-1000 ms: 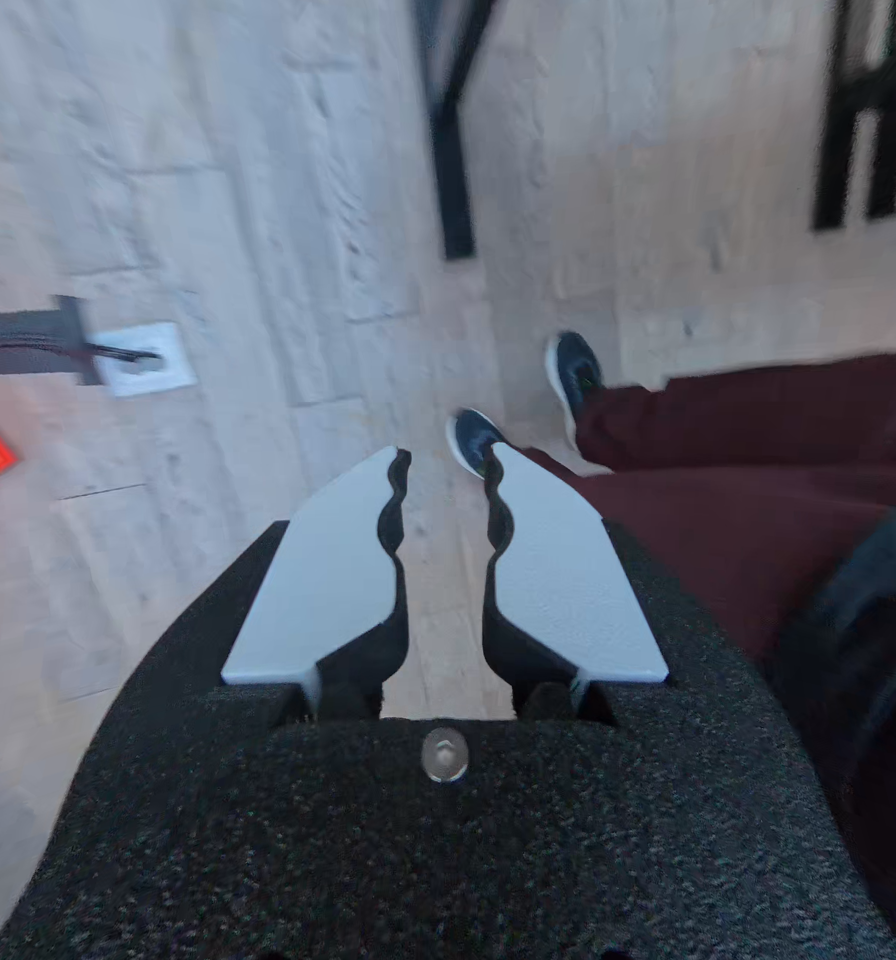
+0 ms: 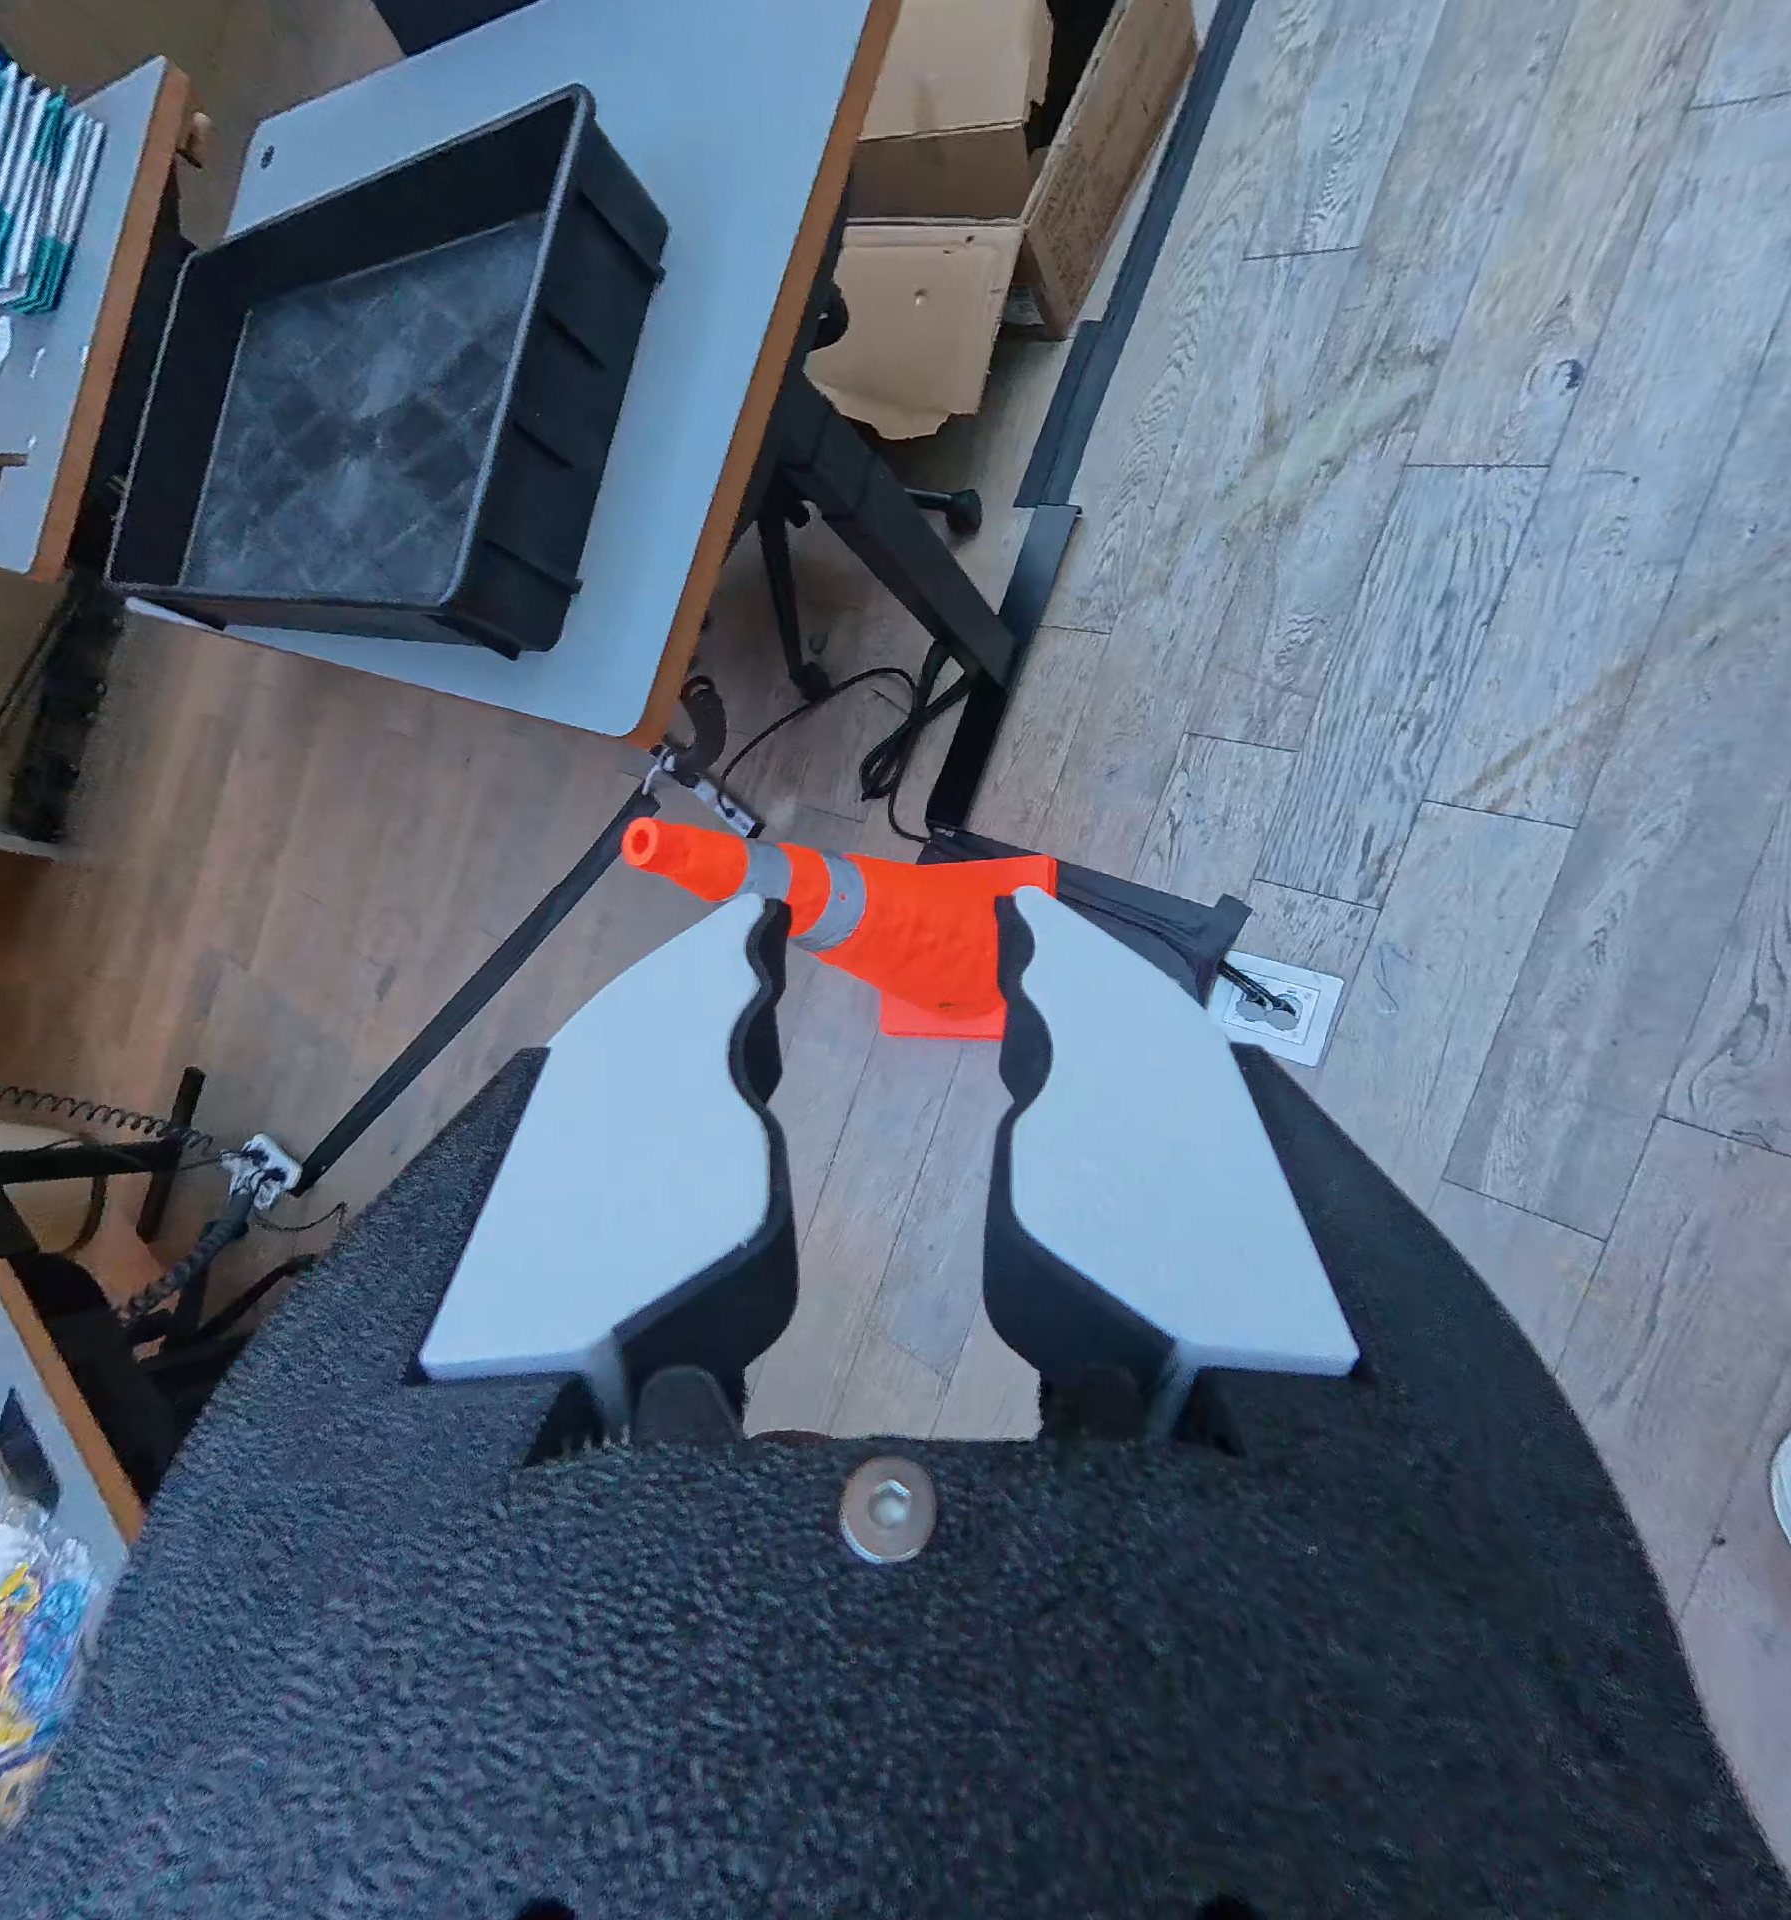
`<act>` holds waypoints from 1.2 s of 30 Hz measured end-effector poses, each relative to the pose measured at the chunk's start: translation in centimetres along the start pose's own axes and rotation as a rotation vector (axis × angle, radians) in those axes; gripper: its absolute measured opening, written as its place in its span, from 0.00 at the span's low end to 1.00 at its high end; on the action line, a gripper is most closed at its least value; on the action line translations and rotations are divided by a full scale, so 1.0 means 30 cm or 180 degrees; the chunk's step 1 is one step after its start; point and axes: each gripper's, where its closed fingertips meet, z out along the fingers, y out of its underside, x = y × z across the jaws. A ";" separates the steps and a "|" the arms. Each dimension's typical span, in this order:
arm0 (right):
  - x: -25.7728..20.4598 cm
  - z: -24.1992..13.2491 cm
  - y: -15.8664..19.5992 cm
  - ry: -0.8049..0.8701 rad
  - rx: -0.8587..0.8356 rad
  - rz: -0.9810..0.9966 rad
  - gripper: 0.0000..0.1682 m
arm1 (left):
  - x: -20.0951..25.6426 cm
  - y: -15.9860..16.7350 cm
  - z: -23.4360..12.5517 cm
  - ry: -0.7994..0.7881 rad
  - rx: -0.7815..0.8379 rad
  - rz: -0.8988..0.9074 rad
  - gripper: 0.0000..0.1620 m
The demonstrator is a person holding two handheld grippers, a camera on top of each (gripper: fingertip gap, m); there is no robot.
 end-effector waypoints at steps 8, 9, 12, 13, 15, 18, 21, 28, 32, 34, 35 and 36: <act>-0.031 0.032 0.016 0.0042 0.0047 0.0070 0.32 | 0.879 0.242 -0.117 0.2279 -0.0043 0.0493 0.26; -0.035 0.040 0.013 0.0062 0.0080 0.0058 0.31 | 1.016 0.334 -0.145 0.2458 -0.0180 0.0645 0.28; -0.019 0.063 -0.010 0.0171 0.0123 -0.0112 0.30 | 1.377 0.641 -0.246 0.2876 -0.0597 0.1087 0.30; -0.001 0.068 -0.025 0.0230 0.0125 -0.0187 0.30 | 1.478 0.736 -0.291 0.3030 -0.0763 0.1148 0.31; 0.065 0.079 -0.054 0.0408 0.0114 -0.0319 0.31 | 1.628 0.880 -0.376 0.3230 -0.0993 0.1172 0.32; 0.232 0.105 -0.073 0.0837 0.0034 -0.0532 0.34 | 1.755 0.991 -0.483 0.3410 -0.1196 0.0992 0.32; 0.438 0.157 -0.052 0.1237 -0.0184 -0.0734 0.36 | 1.793 1.046 -0.550 0.3479 -0.1304 0.0935 0.31; 0.791 0.384 0.090 0.1568 -0.0820 -0.1057 0.37 | 1.719 1.142 -0.590 0.3276 -0.1518 0.1112 0.31; 0.859 0.472 0.126 0.1669 -0.0966 -0.1183 0.37 | 1.693 1.143 -0.601 0.3118 -0.1585 0.0763 0.30; 0.886 0.503 0.137 0.1720 -0.1009 -0.1278 0.37 | 1.706 1.136 -0.618 0.3110 -0.1601 0.0592 0.30; 0.902 0.517 0.142 0.1746 -0.1033 -0.1331 0.37 | 1.717 1.136 -0.628 0.3115 -0.1609 0.0564 0.30; 0.917 0.528 0.147 0.1765 -0.1058 -0.1387 0.37 | 1.730 1.138 -0.639 0.3124 -0.1623 0.0586 0.30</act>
